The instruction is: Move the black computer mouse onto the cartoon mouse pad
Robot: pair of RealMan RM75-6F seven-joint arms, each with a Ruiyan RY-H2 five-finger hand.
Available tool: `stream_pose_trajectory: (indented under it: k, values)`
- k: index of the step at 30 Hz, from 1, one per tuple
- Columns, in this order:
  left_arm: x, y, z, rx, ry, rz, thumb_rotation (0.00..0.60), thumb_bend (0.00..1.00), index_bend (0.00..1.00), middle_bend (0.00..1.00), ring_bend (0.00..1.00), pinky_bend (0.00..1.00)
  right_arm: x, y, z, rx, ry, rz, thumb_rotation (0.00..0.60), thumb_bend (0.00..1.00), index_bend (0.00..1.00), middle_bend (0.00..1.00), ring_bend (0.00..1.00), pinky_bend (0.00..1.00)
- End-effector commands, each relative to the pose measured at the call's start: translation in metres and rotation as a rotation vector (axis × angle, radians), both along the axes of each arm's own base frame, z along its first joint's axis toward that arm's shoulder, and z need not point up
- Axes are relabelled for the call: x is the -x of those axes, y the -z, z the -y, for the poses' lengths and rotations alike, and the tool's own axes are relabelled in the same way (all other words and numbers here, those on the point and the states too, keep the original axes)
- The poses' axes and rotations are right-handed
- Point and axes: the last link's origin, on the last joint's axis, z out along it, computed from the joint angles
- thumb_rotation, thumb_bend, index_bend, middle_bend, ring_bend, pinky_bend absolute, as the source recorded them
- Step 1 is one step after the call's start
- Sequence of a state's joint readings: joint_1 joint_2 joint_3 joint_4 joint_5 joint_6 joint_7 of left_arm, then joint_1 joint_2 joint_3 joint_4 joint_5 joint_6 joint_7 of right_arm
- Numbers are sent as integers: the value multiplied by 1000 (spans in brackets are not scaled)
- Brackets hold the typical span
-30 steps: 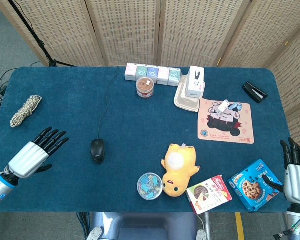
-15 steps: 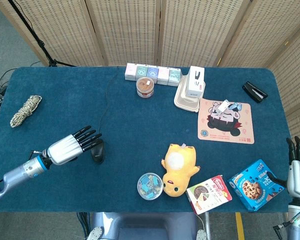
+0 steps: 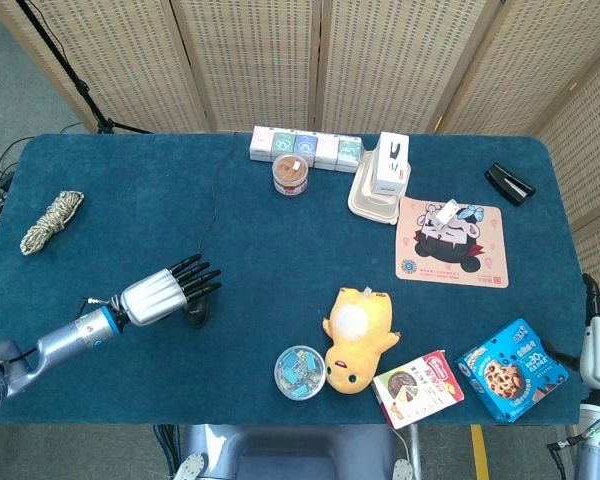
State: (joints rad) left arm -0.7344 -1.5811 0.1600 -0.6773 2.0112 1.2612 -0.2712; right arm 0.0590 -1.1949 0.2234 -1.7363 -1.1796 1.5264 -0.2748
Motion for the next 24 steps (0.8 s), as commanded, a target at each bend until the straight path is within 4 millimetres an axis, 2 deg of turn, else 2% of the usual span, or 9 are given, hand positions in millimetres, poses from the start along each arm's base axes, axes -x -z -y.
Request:
stream_pose_trajectory:
  k: [1, 7, 10, 13, 15, 17, 24]
  values:
    - [-6, 13, -3, 24, 1, -9, 600, 77, 0, 0, 0, 56, 2, -1, 1, 4, 8, 4, 600, 0, 0, 0, 0, 0]
    - [-10, 22, -5, 41, 19, -32, 600, 119, 0, 0, 0, 106, 4, -3, 2, 9, 15, 12, 600, 0, 0, 0, 0, 0]
    - [-11, 22, -6, 39, 16, -30, 600, 157, 57, 11, 25, 195, 4, -4, 2, 8, 16, 16, 600, 0, 0, 0, 0, 0]
    - [-10, 24, -6, 39, 13, -33, 600, 215, 221, 147, 163, 309, 4, -4, 2, 5, 16, 20, 600, 0, 0, 0, 0, 0]
    - [-10, 25, -6, 42, 10, -35, 600, 249, 354, 277, 270, 371, 4, -4, 2, 4, 15, 23, 600, 0, 0, 0, 0, 0]
    - [-10, 26, -6, 43, 8, -33, 600, 271, 423, 340, 322, 395, 4, -4, 2, 4, 15, 25, 600, 0, 0, 0, 0, 0]
    - [-11, 27, -5, 40, 4, -20, 600, 314, 525, 429, 406, 403, 4, -4, 1, 0, 16, 29, 600, 0, 0, 0, 0, 0]
